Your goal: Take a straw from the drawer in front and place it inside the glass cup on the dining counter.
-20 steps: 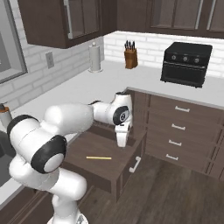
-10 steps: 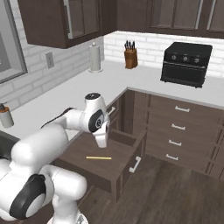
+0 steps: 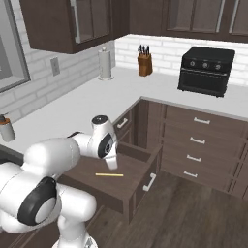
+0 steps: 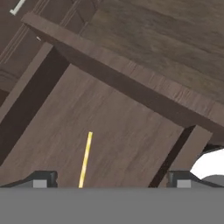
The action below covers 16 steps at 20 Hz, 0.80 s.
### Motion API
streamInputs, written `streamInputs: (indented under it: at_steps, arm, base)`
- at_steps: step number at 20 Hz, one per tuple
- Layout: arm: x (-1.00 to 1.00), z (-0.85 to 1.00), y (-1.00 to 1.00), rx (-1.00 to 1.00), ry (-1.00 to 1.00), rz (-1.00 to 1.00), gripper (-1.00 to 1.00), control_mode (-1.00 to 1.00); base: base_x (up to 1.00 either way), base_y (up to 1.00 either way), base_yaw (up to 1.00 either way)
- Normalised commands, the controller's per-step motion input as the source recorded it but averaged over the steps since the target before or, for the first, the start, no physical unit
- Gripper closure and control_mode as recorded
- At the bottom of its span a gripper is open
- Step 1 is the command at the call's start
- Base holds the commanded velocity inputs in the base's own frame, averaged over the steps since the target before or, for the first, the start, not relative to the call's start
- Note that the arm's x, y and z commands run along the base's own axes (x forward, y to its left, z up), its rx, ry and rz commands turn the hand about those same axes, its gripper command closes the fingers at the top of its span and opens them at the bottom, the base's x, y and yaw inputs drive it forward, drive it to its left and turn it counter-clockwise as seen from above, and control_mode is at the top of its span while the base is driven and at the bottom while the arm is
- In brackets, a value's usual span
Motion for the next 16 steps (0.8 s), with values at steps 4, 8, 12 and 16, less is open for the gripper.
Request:
streamInputs:
  at_steps: [4,8,12,16]
  arm:
    - [0.31,-0.49,0.19,0.0,0.02,0.11,-1.0,-1.0]
    - [0.2,-0.46,0.25,0.02,0.12,0.11,-1.0,-1.0]
    - [0.22,-0.36,0.18,0.05,0.18,0.06,-1.0,-1.0]
    - [0.13,-0.31,0.09,0.03,0.17,0.0,-1.0,-1.0]
  base:
    - [0.0,0.0,0.0]
    - [0.0,0.0,0.0]
    - [0.0,0.0,0.0]
    - [0.0,0.0,0.0]
